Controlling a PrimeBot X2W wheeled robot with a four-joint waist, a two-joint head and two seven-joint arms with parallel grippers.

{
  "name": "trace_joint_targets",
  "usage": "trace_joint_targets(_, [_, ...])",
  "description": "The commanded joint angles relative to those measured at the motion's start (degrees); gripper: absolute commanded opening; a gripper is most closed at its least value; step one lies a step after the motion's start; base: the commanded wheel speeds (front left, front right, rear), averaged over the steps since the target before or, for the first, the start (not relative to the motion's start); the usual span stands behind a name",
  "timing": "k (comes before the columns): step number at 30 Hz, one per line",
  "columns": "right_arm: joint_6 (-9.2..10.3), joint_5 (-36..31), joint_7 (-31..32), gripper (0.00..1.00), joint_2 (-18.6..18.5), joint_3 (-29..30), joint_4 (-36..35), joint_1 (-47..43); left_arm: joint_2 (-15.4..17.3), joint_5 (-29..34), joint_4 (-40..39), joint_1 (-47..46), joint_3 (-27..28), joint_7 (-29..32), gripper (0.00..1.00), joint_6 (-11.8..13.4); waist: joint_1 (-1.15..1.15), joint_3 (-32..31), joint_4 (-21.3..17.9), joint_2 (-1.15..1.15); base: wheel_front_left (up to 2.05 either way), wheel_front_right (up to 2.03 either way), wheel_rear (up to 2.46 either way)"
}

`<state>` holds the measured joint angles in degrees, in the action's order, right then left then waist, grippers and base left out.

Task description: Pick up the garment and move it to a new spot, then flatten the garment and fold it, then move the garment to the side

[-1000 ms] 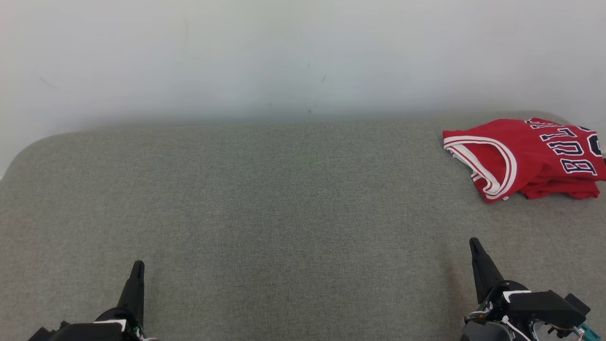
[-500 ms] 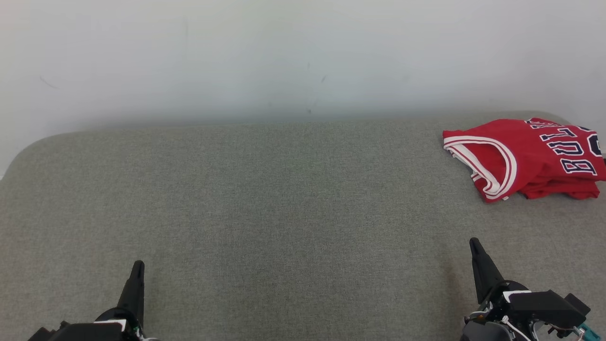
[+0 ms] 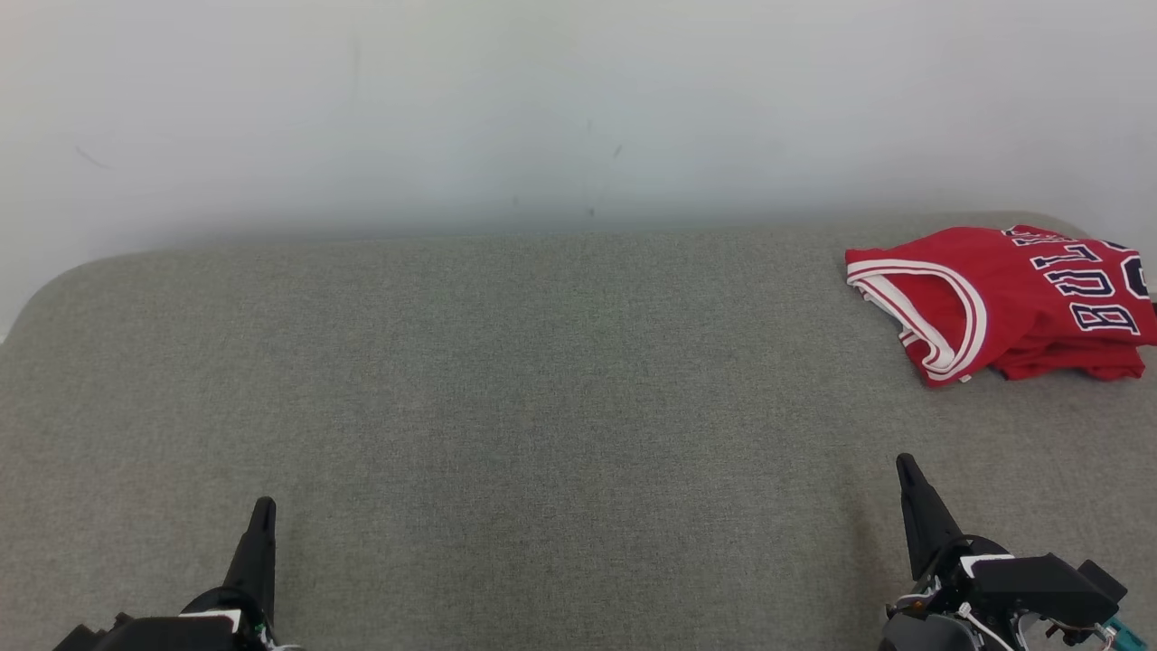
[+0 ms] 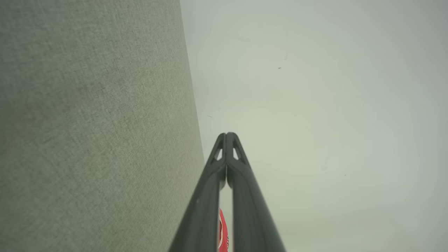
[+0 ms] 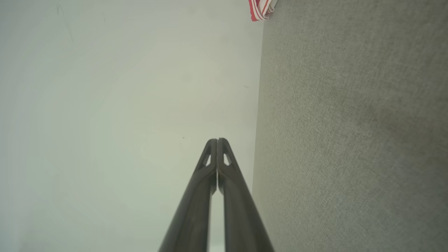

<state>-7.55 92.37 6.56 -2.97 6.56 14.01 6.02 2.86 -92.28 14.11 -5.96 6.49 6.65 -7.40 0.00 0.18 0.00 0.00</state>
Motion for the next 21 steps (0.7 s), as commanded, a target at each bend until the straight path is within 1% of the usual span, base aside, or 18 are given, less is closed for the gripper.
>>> trace_joint_targets(1, [0.12,0.09,0.16,0.00,0.22,0.04,-0.09,0.39,-0.07,-0.25,-0.15,-0.60,0.18,0.00,0.00,-0.18,0.00,0.00,0.00,0.00,0.00,0.00,0.00])
trace_joint_targets(21, [0.12,0.09,0.16,0.00,0.22,0.03,-0.09,0.39,-0.07,-0.25,-0.15,-0.59,0.17,0.00,0.00,-0.18,0.00,0.00,0.00,0.00,0.00,0.00,0.00])
